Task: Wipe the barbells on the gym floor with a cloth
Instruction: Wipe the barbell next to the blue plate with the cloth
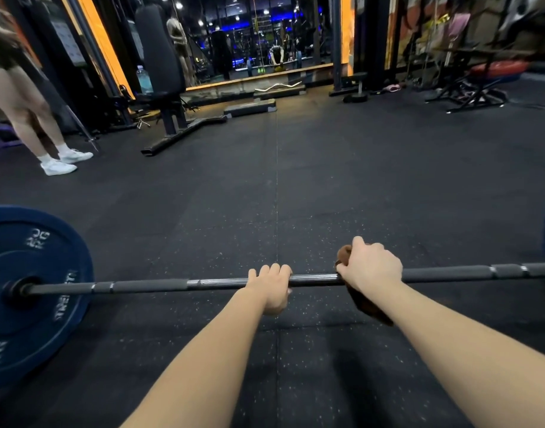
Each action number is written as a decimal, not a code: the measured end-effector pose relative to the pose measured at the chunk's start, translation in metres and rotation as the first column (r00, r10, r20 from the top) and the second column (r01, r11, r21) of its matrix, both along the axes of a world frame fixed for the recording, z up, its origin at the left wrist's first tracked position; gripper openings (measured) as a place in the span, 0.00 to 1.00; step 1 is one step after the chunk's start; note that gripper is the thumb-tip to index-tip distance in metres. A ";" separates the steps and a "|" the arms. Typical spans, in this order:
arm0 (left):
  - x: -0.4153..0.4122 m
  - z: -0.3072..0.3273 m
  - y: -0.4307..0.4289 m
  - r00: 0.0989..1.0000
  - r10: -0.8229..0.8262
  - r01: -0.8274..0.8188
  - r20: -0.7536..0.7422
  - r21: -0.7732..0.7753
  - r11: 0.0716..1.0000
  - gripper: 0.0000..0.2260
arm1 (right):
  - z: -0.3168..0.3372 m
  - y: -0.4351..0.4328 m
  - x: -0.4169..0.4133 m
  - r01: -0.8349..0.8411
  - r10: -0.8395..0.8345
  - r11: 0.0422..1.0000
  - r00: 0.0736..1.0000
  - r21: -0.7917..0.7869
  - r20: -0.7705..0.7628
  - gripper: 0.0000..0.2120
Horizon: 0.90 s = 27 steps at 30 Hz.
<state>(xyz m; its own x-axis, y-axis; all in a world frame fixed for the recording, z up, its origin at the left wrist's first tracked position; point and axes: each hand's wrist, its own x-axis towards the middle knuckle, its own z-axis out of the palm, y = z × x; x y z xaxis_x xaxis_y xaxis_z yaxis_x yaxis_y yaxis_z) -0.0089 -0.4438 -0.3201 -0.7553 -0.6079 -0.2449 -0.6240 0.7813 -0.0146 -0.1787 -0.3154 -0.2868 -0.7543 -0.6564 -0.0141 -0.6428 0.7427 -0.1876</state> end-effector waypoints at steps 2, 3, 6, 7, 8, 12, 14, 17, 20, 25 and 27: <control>0.000 0.001 0.001 1.000 0.000 0.000 -0.002 -0.002 1.000 0.16 | -0.003 -0.012 0.018 -0.025 0.026 0.999 1.000 -0.032 0.001 0.23; 0.000 0.001 0.001 1.000 0.001 -0.001 0.000 -0.002 1.000 0.15 | -0.005 -0.018 0.029 -0.056 0.056 0.997 0.998 -0.053 0.001 0.23; 0.000 0.002 0.002 1.000 0.014 -0.013 0.021 -0.007 1.000 0.14 | -0.010 -0.034 0.057 -0.173 0.178 0.980 0.983 -0.098 0.039 0.23; -0.001 0.003 0.002 0.999 0.015 -0.014 0.037 -0.012 1.000 0.14 | -0.010 -0.037 0.062 -0.205 0.211 0.974 0.976 -0.093 0.060 0.23; -0.001 0.004 0.002 0.999 0.016 -0.016 0.049 -0.013 1.000 0.14 | -0.009 -0.039 0.063 -0.231 0.238 0.970 0.968 -0.082 0.083 0.23; 0.000 0.004 0.003 1.000 0.017 -0.017 0.010 -0.003 1.000 0.14 | 0.000 -0.026 0.041 -0.245 0.253 0.967 0.954 -0.069 0.159 0.21; 0.002 0.002 0.004 1.000 0.014 -0.014 -0.024 0.008 1.000 0.15 | 0.001 -0.009 0.023 -0.183 0.189 0.981 0.973 -0.058 0.132 0.20; 0.005 0.001 0.005 0.999 0.004 -0.003 -0.051 0.004 1.000 0.15 | -0.001 0.010 0.001 -0.081 0.088 0.994 0.991 -0.070 0.101 0.19; 0.007 0.001 0.006 0.998 -0.001 0.000 -0.063 -0.004 1.000 0.15 | -0.003 0.010 -0.002 -0.072 0.074 0.997 0.995 -0.035 0.059 0.21; 0.007 0.002 0.002 0.989 0.042 -0.032 -0.144 0.070 0.997 0.24 | -0.001 -0.017 0.027 -0.115 0.117 0.993 0.990 -0.032 0.074 0.23; 0.010 0.002 -0.001 0.982 0.058 -0.032 -0.180 0.143 0.989 0.40 | -0.003 -0.034 0.049 -0.174 0.181 0.983 0.975 -0.057 0.130 0.24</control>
<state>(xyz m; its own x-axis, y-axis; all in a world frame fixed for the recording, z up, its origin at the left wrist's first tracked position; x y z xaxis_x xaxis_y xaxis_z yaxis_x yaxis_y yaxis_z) 0.0011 -0.4450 -0.3180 -0.7677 -0.6123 -0.1890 -0.6407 0.7385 0.2098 -0.1300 -0.3493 -0.2893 -0.6189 -0.7820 -0.0742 -0.7305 0.6077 -0.3115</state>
